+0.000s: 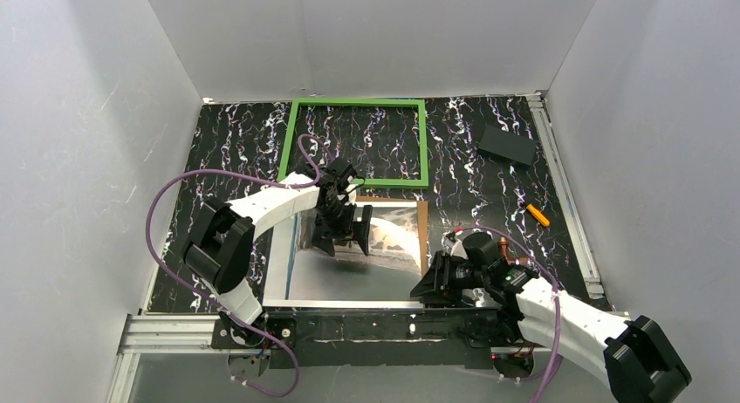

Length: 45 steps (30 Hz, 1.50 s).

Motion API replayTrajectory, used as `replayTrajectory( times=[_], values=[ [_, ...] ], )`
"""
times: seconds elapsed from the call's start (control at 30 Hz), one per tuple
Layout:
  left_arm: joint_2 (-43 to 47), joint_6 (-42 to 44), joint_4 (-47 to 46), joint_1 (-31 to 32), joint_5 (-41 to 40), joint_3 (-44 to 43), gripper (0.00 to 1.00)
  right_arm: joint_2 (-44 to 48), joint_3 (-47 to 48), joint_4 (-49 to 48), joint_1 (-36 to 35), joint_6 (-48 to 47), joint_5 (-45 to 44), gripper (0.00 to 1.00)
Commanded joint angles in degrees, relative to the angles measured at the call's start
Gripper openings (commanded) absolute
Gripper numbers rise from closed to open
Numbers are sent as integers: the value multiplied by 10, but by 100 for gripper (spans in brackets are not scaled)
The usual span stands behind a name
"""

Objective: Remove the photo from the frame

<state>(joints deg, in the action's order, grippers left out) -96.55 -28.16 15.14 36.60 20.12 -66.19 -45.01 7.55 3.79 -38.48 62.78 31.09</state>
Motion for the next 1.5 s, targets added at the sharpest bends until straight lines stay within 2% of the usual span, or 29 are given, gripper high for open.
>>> replayTrajectory(
  times=[0.0,0.33,0.4,0.47,0.63,0.7,1.0,1.2,1.47],
  values=[
    [-5,-4,74,1,-18,-14,100,-4,35,-33,-11,-4,10,54],
    [-19,-7,76,1,-32,-9,100,-51,55,-47,-30,-14,2,52],
    [-23,-11,76,0,-36,-6,100,-49,79,16,-31,-36,-27,51],
    [-24,-16,74,0,-39,0,100,-30,101,84,-31,-57,-66,55],
    [-23,-25,70,0,-48,13,100,-3,151,167,-29,-96,-120,67],
    [-22,-27,71,0,-54,15,100,-12,179,199,-23,-117,-139,67],
    [-19,-34,59,0,-37,25,100,-101,261,198,46,-191,-168,55],
    [-21,-46,46,0,-42,39,100,-225,323,163,98,-250,-141,47],
    [-28,-57,49,0,-57,50,100,-351,407,133,127,-302,-137,47]
  ],
)
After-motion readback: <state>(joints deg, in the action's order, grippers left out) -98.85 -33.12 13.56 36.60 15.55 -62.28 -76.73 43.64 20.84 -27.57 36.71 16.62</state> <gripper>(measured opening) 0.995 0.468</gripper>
